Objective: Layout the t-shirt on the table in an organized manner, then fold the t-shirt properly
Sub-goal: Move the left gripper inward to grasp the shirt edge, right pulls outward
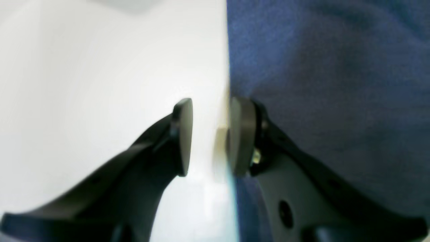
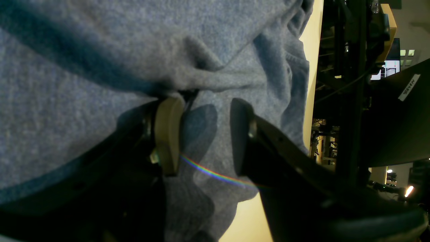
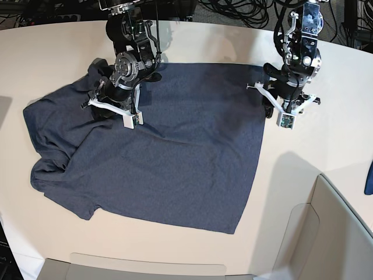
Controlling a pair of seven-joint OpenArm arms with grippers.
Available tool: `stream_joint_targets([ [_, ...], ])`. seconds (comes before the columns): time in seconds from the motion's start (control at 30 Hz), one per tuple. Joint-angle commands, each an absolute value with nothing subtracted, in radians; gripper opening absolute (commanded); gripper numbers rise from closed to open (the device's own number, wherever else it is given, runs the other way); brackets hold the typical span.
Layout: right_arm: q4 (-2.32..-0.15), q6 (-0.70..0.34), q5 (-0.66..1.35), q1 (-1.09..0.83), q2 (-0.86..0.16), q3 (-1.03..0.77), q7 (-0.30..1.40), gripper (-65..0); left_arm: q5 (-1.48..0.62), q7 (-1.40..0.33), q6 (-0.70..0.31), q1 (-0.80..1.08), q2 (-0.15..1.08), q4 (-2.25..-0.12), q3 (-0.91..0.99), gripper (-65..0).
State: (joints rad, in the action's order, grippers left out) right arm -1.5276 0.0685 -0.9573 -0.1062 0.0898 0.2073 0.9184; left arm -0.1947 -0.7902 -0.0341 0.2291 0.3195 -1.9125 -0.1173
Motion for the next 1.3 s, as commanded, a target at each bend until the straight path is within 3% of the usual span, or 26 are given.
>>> stream_joint_targets([
  [0.0,-1.524,0.047,-0.921,-0.117,0.097,0.208,0.952,-41.0,-0.193,-0.800,-0.042,0.216,0.326,-1.937,-0.147,-52.2],
  [0.13,-1.524,0.047,-0.921,-0.120,0.094,0.208,0.952,-41.0,-0.199,-0.889,-0.044,0.133,0.320,-1.913,-0.308,-59.7],
  [0.27,-1.524,0.047,-0.921,-0.122,0.093,0.208,0.952,-41.0,-0.194,-0.905,-0.044,0.059,0.292,-1.794,-0.455,-62.8],
  [0.57,-1.523,0.047,-0.923,-0.124,0.090,0.203,0.954,-41.1,-0.191,-0.881,-0.038,0.024,0.266,-1.512,-0.461,-62.9],
  [0.7,-1.523,0.047,-0.924,-0.130,0.070,0.202,0.954,-41.1,-0.191,-0.877,-0.036,0.062,0.312,-1.508,-0.460,-62.9],
  [1.27,-1.531,0.047,-0.928,-0.127,0.022,0.200,1.010,-41.1,-0.191,-0.875,-0.036,0.081,0.314,-1.506,-0.464,-62.9],
])
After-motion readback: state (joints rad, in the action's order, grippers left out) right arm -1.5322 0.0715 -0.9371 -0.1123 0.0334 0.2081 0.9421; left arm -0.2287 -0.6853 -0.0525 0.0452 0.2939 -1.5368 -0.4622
